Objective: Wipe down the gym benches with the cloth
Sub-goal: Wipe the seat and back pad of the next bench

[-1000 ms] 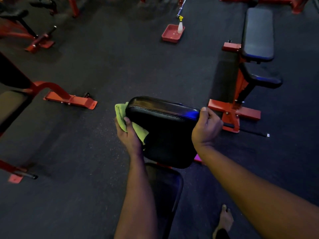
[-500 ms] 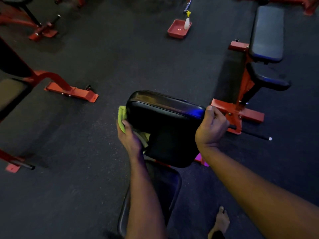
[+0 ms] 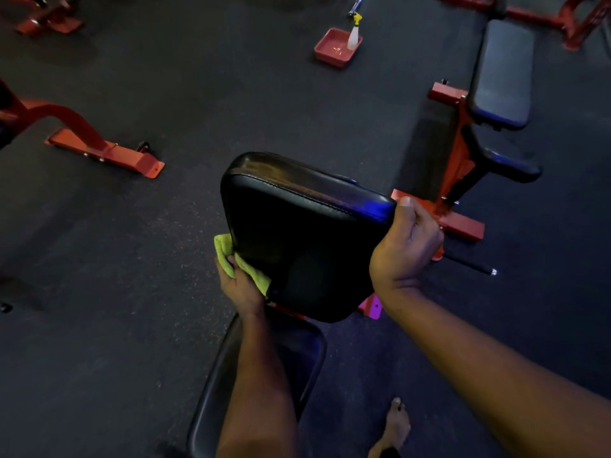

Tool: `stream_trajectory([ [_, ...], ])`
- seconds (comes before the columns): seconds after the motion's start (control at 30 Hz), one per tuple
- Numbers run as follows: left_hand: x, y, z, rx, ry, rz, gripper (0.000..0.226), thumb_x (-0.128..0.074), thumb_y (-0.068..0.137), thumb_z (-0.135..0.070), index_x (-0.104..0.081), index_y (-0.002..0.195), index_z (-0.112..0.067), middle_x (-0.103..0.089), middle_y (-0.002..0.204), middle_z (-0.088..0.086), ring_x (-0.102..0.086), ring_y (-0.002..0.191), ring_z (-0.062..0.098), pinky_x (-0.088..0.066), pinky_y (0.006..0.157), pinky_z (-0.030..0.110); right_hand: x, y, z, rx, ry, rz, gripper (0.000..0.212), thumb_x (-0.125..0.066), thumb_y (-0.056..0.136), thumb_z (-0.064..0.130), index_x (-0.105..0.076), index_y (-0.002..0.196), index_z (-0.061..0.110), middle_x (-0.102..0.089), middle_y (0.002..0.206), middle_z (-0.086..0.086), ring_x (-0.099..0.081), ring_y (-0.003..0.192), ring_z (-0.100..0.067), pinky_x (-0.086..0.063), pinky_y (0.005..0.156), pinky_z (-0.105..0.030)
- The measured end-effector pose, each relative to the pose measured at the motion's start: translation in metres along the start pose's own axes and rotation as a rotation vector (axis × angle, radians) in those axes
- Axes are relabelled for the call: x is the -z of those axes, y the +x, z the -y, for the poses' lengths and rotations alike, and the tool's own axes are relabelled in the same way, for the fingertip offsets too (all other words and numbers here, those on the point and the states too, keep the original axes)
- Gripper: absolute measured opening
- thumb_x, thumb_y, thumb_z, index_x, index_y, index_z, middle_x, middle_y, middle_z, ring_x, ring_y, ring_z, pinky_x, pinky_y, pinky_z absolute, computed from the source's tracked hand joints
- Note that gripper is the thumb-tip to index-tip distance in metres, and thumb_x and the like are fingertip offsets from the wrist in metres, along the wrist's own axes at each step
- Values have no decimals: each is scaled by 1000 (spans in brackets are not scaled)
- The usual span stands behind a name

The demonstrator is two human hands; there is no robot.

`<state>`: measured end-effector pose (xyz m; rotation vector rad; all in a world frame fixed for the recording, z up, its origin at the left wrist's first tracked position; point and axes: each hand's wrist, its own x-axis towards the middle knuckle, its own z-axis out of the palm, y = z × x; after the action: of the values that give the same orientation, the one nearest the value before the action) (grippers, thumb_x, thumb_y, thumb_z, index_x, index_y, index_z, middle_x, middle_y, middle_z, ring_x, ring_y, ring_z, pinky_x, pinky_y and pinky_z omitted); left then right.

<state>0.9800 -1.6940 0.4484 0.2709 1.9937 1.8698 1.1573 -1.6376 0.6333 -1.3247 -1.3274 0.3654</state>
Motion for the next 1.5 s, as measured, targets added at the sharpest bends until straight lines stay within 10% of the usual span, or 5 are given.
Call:
stream_trajectory([
  [0.37, 15, -19, 7, 179, 160, 33, 30, -42, 104, -15, -53, 130, -7, -57, 113, 7, -53, 106, 22, -36, 81, 19, 16, 9, 9, -31, -10, 191, 34, -36, 88, 33, -32, 56, 25, -31, 51, 7, -31, 53, -9, -24, 55, -35],
  [0.67, -10, -25, 16, 251, -36, -115, 42, -40, 105, -28, -44, 144, -13, -49, 128, -3, -45, 118, 11, -33, 96, 23, -49, 70, 105, 404, -428, 1271, 50, -23, 102, 58, -53, 109, 19, -62, 114, -20, -57, 106, -40, -46, 91, -46],
  [0.97, -19, 14, 73, 334, -152, -165, 65, -45, 89, -63, -49, 142, -25, -52, 139, -6, -48, 129, 18, -34, 113, 39, -94, 61, 93, 689, -537, 1267, 40, -20, 104, 53, -41, 103, 19, -50, 81, -2, -48, 77, -28, -44, 73, -43],
  [1.17, -14, -1, 93, 302, -36, -127, 39, -28, 103, -52, -54, 114, -26, -62, 105, 5, -59, 101, 31, -47, 82, 41, -96, 60, 92, 684, -529, 1288, 39, -23, 104, 52, -45, 105, 20, -54, 83, 1, -52, 74, -17, -45, 70, -41],
  [1.5, -23, -54, 95, 590, 28, -234, 55, -30, 102, -53, -26, 151, -29, -49, 139, 24, -48, 123, 45, -37, 102, 50, -91, 59, 97, 667, -530, 1291, 41, -23, 105, 52, -46, 106, 18, -54, 81, 3, -50, 69, -10, -40, 61, -36],
])
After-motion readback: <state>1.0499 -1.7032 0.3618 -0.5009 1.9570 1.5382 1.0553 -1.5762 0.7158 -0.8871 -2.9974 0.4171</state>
